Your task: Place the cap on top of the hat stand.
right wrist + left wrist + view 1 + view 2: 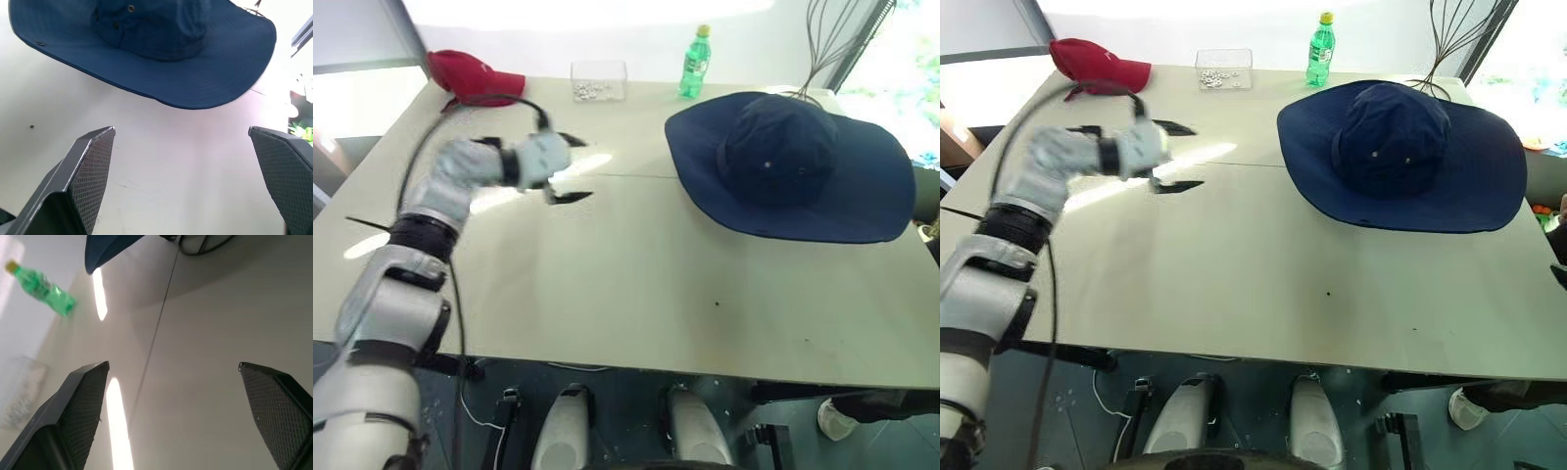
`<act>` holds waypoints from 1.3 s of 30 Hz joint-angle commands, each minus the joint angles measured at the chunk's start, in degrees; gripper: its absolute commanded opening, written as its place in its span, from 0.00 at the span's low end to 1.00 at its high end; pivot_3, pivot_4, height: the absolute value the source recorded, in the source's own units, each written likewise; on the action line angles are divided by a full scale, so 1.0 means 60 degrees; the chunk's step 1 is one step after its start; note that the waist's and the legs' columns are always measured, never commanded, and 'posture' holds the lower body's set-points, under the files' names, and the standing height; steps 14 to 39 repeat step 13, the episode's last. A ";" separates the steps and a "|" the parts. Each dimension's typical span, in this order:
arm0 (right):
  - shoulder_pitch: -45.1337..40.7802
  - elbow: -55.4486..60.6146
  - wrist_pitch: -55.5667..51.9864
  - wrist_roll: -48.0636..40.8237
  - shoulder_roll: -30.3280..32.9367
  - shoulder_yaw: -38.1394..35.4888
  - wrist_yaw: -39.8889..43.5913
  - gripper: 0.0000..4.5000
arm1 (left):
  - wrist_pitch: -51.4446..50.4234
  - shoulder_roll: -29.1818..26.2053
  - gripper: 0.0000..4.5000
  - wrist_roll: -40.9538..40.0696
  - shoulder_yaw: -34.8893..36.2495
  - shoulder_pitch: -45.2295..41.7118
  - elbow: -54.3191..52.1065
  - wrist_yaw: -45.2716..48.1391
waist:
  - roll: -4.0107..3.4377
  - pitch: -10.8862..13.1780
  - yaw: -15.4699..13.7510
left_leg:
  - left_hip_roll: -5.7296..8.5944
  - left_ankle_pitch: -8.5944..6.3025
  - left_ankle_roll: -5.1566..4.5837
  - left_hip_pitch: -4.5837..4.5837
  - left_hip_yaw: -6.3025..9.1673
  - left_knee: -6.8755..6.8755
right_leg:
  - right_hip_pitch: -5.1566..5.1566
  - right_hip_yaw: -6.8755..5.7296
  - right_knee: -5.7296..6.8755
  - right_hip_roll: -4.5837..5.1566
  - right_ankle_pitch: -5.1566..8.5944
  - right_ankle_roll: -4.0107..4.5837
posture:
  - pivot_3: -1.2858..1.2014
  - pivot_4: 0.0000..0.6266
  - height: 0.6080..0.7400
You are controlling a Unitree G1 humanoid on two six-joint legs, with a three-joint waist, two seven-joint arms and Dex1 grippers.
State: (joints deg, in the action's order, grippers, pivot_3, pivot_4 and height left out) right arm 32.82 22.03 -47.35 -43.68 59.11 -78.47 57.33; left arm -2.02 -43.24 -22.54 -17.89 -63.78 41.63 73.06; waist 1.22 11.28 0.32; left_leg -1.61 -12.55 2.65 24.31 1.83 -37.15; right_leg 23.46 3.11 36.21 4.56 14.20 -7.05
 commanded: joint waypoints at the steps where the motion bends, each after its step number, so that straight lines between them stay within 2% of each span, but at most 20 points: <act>1: -0.0346 -0.0552 0.0245 0.0292 0.0404 0.0058 0.0247 1.00 | -0.3271 -0.0441 0.98 -0.1648 0.1525 -0.0988 -0.0630 0.1560 | 0.0002 -0.0006 0.0035 | 0.0001 0.0000 -0.0001 -0.0005 0.0004 -0.0001 | -0.0009 -0.0001 -0.0002 0.0000 0.0001 -0.0002 | 0.52 0.24 0.99; 3: -0.0670 -0.0790 0.0327 0.0435 0.0604 0.0441 0.0295 1.00 | -0.4005 -0.0578 0.98 -0.1559 0.1754 -0.1275 -0.0488 0.2002 | -0.0015 -0.0017 0.0049 | 0.0003 -0.0002 -0.0004 -0.0029 0.0012 -0.0001 | -0.0041 -0.0006 -0.0011 0.0001 0.0005 -0.0008 | 0.52 0.24 0.99; 8: -0.1334 -0.1107 0.0485 0.0763 0.0791 0.1267 0.0370 1.00 | -0.4547 -0.0479 0.98 -0.1314 0.1965 -0.1225 -0.1139 0.2625 | -0.0020 -0.0020 0.0111 | 0.0002 -0.0003 -0.0006 -0.0077 0.0012 0.0015 | -0.0068 -0.0004 -0.0003 -0.0002 0.0011 -0.0018 | 0.52 0.24 0.99; 13: -0.1802 -0.1310 0.0618 0.1096 0.0834 0.1746 0.0468 1.00 | -0.4126 -0.0182 0.98 -0.0712 0.1828 -0.1043 -0.1490 0.2835 | -0.0018 -0.0017 0.0114 | 0.0002 -0.0003 -0.0006 -0.0062 0.0011 0.0014 | -0.0054 -0.0003 -0.0002 -0.0002 0.0011 -0.0020 | 0.52 0.24 0.99; 39: -0.1802 -0.1310 0.0618 0.1096 0.0834 0.1746 0.0468 1.00 | -0.4126 -0.0182 0.98 -0.0712 0.1828 -0.1043 -0.1490 0.2835 | -0.0018 -0.0017 0.0114 | 0.0002 -0.0003 -0.0006 -0.0062 0.0011 0.0014 | -0.0054 -0.0003 -0.0002 -0.0002 0.0011 -0.0020 | 0.52 0.24 0.99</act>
